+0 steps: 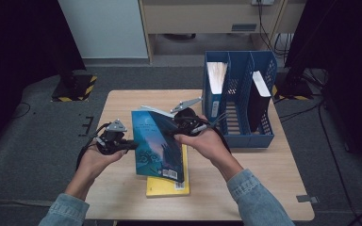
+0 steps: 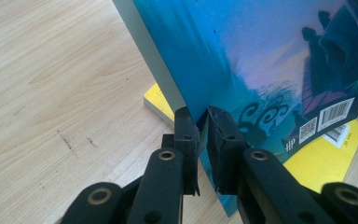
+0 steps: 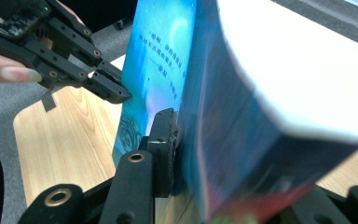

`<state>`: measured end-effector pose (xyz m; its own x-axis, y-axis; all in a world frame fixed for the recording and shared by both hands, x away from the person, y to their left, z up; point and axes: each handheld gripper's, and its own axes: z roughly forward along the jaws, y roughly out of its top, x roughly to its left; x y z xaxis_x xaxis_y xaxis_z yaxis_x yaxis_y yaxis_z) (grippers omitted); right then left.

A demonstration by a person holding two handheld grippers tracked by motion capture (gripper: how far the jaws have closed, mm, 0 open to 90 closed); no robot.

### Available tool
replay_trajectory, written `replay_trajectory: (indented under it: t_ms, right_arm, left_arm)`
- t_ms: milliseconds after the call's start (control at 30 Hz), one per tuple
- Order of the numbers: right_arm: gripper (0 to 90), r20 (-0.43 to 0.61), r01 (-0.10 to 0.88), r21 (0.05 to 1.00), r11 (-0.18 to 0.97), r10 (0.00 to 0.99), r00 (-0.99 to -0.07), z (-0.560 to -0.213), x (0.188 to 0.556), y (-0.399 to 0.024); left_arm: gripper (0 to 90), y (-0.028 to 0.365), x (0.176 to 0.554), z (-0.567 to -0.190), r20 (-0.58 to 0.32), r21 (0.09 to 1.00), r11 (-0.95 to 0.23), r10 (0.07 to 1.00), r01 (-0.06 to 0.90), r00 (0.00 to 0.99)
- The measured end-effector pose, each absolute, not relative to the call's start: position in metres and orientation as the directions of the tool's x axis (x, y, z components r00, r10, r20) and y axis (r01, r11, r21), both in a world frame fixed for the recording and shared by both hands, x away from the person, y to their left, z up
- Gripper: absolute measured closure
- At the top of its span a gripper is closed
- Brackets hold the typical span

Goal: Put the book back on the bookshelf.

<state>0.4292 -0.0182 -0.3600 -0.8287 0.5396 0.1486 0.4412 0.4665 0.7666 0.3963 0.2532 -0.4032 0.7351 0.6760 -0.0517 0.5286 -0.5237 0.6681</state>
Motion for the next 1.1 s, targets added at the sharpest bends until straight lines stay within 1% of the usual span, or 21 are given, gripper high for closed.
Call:
replay_trajectory:
  t_ms: [267, 433, 1100]
  right_arm:
    - [70.4, 0.122, 0.418, 0.771, 0.48, 0.533, -0.837, -0.352, 0.429, -0.016]
    - [71.3, 0.125, 0.418, 0.776, 0.472, 0.534, -0.836, -0.349, 0.432, -0.014]
    - [71.7, 0.114, 0.41, 0.779, 0.474, 0.536, -0.836, -0.344, 0.441, -0.011]
  left_arm:
    - [82.4, 0.254, 0.397, -0.399, -0.037, 0.67, -0.524, 0.683, 0.526, 0.729]
    - [82.4, 0.254, 0.4, -0.397, -0.027, 0.669, -0.525, 0.69, 0.526, 0.723]
    - [82.4, 0.255, 0.413, -0.395, -0.022, 0.667, -0.523, 0.699, 0.532, 0.715]
